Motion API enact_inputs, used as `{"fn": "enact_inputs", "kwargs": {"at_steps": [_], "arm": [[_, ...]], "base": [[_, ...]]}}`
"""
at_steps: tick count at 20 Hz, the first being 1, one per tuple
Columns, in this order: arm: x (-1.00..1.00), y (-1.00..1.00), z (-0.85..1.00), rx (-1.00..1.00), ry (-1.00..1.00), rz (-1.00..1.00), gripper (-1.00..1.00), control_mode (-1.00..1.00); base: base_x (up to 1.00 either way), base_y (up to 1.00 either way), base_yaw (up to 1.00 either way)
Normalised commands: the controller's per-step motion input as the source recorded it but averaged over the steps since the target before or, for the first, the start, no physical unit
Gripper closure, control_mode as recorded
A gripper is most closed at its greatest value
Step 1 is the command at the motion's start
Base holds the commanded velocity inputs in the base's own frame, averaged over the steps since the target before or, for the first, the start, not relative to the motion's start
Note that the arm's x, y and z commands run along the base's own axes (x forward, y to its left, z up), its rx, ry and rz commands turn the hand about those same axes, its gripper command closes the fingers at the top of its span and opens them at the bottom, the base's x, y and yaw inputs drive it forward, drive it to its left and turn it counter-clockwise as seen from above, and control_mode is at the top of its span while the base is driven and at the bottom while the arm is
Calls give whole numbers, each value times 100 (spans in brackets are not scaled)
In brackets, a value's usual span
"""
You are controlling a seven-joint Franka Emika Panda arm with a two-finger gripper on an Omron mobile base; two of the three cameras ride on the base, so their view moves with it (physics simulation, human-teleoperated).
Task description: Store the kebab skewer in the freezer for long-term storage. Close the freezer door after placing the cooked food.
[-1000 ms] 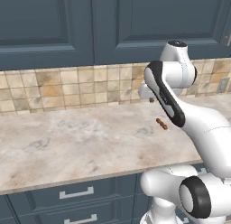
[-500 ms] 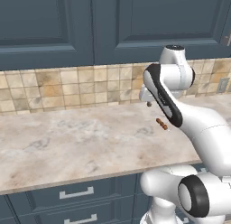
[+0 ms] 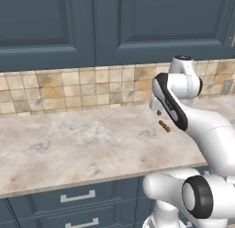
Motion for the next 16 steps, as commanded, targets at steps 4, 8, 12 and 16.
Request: {"fn": "enact_inputs", "kwargs": {"at_steps": [4, 8, 12, 16], "arm": [[6, -32, -34, -2, 0, 0, -100, -100], [10, -43, -31, -3, 9, 0, -100, -100], [12, -44, -28, -4, 9, 0, -100, -100], [16, -39, -33, -4, 8, 0, -100, -100]], "base": [[0, 0, 0], [0, 0, 0], [0, 0, 0], [0, 0, 0]]}}
